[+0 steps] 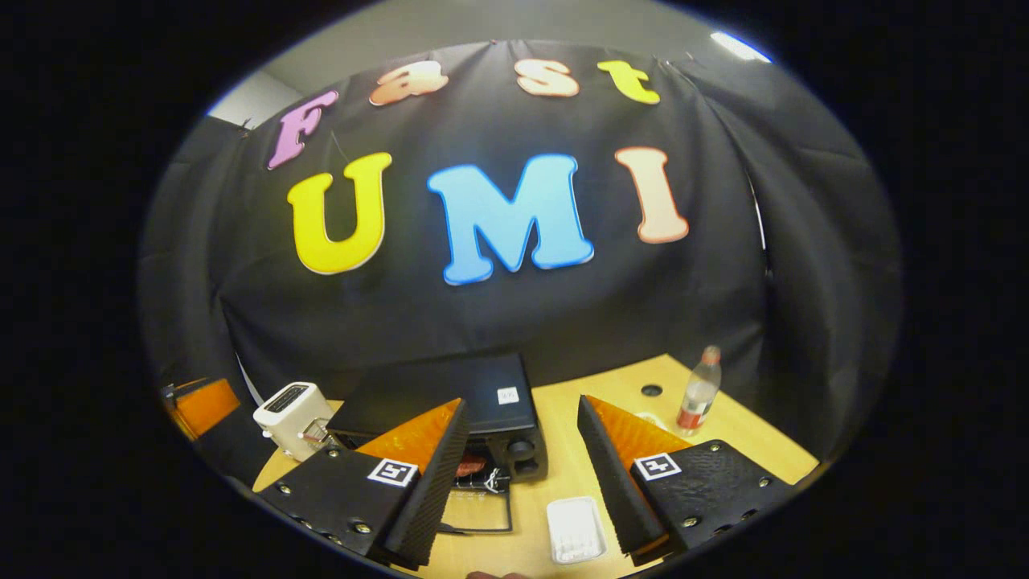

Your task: Open the electric oven with the left hand, put the food in, and close the electric oven.

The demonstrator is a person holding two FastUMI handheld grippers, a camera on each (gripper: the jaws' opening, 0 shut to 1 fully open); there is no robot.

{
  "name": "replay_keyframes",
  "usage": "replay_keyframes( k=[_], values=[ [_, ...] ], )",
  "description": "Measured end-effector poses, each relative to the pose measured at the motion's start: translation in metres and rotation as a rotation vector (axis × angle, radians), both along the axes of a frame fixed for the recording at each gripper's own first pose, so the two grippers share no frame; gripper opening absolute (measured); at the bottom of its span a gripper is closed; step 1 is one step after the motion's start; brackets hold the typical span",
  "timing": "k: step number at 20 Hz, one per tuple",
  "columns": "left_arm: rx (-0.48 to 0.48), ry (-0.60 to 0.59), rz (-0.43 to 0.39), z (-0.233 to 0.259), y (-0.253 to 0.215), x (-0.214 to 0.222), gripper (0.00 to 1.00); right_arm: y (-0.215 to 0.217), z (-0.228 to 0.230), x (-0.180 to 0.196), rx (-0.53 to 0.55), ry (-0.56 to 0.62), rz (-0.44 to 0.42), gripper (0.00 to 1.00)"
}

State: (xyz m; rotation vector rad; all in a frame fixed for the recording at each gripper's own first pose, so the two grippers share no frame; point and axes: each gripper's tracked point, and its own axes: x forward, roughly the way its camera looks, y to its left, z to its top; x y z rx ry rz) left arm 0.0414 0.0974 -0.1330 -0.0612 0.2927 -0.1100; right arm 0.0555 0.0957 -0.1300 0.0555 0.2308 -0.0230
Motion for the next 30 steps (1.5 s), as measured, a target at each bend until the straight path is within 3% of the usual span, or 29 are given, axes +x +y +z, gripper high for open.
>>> replay_keyframes(
  k=[2, 3, 8, 9, 10, 12, 14, 15, 16, 17, 19, 21, 22, 26, 30],
  values=[
    [0.007, 0.013, 0.005, -0.006, -0.013, 0.000, 0.94, -0.006, 0.025, -0.005, -0.013, -0.060, 0.036, 0.86],
    [0.005, 0.016, 0.007, -0.007, -0.019, 0.001, 0.94, -0.016, 0.035, -0.007, -0.029, -0.088, 0.029, 0.98],
    [0.007, 0.100, 0.019, -0.045, -0.046, 0.001, 0.99, -0.053, 0.057, -0.007, -0.115, -0.130, -0.006, 0.98],
    [0.007, 0.123, 0.018, -0.058, -0.051, 0.000, 0.96, -0.058, 0.059, -0.004, -0.118, -0.131, -0.001, 0.92],
    [0.009, 0.155, 0.018, -0.074, -0.056, -0.002, 0.94, -0.059, 0.061, -0.004, -0.116, -0.131, 0.007, 0.98],
    [0.011, 0.234, 0.026, -0.107, -0.062, -0.007, 0.99, -0.063, 0.061, -0.003, -0.111, -0.132, 0.018, 0.98],
    [0.009, 0.328, 0.032, -0.143, -0.068, -0.017, 0.94, -0.072, 0.065, -0.003, -0.115, -0.134, 0.023, 0.92],
    [0.005, 0.374, 0.030, -0.160, -0.073, -0.021, 0.90, -0.074, 0.067, -0.002, -0.110, -0.136, 0.026, 0.98],
    [0.002, 0.426, 0.017, -0.178, -0.079, -0.025, 0.99, -0.077, 0.067, -0.002, -0.108, -0.138, 0.023, 0.98],
    [0.012, 0.476, 0.017, -0.194, -0.081, -0.032, 0.90, -0.082, 0.064, -0.001, -0.104, -0.136, 0.020, 0.98],
    [0.021, 0.578, 0.030, -0.230, -0.082, -0.042, 0.99, -0.091, 0.060, -0.002, -0.090, -0.119, 0.015, 0.98],
    [-0.007, 0.674, 0.028, -0.259, -0.088, -0.050, 0.95, -0.101, 0.055, -0.006, -0.075, -0.105, 0.007, 0.98],
    [-0.009, 0.721, 0.040, -0.274, -0.087, -0.055, 0.99, -0.104, 0.049, -0.007, -0.076, -0.094, 0.006, 0.98],
    [0.030, 0.794, 0.041, -0.308, -0.085, -0.057, 0.95, -0.122, 0.042, -0.008, -0.086, -0.080, -0.008, 0.98],
    [0.076, 0.900, 0.020, -0.340, -0.084, -0.068, 0.99, -0.141, 0.034, -0.007, -0.068, -0.061, -0.033, 0.98]
  ],
)
